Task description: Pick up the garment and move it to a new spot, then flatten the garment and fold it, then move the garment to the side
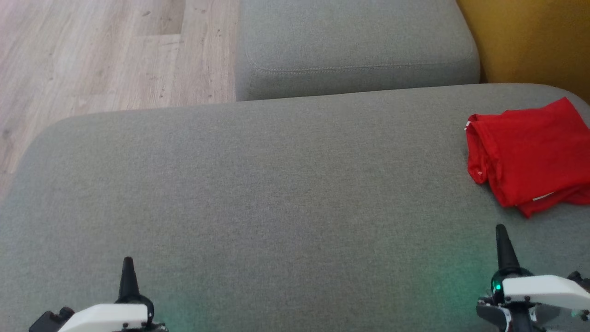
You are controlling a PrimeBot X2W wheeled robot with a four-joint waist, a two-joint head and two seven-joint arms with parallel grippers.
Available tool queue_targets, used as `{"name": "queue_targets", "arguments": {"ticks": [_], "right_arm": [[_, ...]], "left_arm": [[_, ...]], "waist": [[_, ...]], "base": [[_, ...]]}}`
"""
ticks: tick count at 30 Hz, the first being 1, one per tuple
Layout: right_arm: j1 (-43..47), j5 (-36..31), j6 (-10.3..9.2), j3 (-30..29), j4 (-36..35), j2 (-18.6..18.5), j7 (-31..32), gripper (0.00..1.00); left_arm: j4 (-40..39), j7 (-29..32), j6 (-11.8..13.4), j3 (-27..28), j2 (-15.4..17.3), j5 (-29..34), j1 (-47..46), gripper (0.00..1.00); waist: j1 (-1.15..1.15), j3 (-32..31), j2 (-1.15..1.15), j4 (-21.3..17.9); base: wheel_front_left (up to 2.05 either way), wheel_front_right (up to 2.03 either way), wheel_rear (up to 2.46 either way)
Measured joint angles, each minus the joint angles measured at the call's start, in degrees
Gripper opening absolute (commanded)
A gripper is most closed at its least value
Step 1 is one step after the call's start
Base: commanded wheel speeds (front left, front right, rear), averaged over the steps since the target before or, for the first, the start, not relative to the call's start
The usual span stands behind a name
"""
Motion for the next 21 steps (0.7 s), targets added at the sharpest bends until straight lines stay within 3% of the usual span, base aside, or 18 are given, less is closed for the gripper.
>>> {"name": "queue_targets", "arguments": {"ticks": [21], "right_arm": [[-3.20,13.86,0.00,-2.32,-0.64,-0.01,3.23,0.00]], "left_arm": [[-0.30,3.16,-1.47,2.52,-0.14,-13.49,-3.88,0.00]], "waist": [[0.00,1.83,0.00,-0.34]], "base": [[0.00,0.00,0.00]]}}
